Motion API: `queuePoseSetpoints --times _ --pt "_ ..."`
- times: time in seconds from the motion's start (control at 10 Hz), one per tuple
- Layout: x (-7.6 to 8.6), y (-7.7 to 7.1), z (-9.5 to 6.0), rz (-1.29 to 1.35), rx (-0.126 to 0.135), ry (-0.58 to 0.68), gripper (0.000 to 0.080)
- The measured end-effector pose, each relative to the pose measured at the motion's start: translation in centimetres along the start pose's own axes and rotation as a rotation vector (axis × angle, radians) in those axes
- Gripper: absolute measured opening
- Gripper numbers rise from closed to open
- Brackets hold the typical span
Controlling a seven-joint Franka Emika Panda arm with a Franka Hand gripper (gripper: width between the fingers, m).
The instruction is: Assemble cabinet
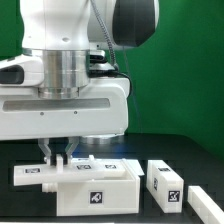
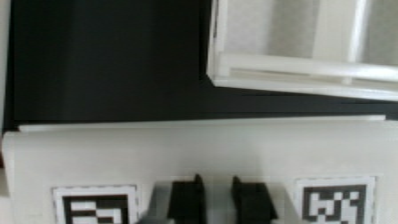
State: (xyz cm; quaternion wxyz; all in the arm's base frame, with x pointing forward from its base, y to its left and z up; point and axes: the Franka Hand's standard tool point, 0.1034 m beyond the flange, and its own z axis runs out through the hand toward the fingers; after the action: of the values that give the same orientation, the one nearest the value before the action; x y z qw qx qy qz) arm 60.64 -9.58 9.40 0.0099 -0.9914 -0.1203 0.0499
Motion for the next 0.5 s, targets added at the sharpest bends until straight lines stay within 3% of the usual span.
queuePoseSetpoints --times 0.1,0.5 --pt "0.2 0.2 0.0 -0.18 -0.032 0.004 0.0064" --pt "0.3 1.7 -0.5 -0.709 -0.062 -0.022 0.0064"
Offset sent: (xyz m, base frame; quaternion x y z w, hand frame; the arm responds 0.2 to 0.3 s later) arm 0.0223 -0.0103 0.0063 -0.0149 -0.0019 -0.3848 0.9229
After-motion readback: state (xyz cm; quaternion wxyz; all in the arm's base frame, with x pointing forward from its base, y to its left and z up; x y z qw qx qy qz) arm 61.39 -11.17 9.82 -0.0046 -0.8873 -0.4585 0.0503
